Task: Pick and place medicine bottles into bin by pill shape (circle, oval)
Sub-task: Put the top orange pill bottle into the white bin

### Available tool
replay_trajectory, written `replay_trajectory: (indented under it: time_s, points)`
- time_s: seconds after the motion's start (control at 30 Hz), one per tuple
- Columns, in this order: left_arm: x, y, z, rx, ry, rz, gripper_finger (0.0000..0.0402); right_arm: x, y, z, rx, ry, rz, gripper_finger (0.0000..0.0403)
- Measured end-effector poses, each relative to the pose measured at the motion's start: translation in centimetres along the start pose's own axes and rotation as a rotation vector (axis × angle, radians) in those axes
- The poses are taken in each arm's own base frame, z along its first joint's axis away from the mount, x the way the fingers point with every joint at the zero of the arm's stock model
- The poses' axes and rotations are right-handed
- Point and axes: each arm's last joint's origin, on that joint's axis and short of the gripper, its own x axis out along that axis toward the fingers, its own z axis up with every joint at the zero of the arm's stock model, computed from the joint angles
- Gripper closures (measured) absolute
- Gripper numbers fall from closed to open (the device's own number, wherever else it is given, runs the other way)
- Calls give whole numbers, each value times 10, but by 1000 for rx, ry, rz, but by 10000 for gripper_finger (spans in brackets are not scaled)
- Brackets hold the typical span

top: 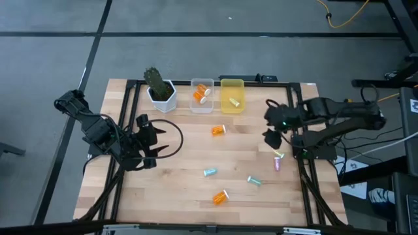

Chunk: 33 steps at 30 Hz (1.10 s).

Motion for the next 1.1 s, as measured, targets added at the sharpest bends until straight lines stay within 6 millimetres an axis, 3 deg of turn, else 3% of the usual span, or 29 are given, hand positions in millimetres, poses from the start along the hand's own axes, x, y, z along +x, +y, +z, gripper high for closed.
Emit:
replay_trajectory:
  time_s: [0.27,0.4,0.53,0.73,1.1]
  points:
    - [7,2,10,-81,-57,29,166,15,-5,-36,77,-32,43,159]
    - [27,1,25,-104,-75,37,166,23,-6,-44,88,-46,49,159]
    - [63,-3,39,-47,-36,-8,166,30,-7,-47,84,-49,55,159]
    - [134,4,48,83,78,-13,166,31,-7,-48,81,-51,56,159]
    - [248,37,36,-6,265,-116,166,31,-6,-47,55,-56,58,159]
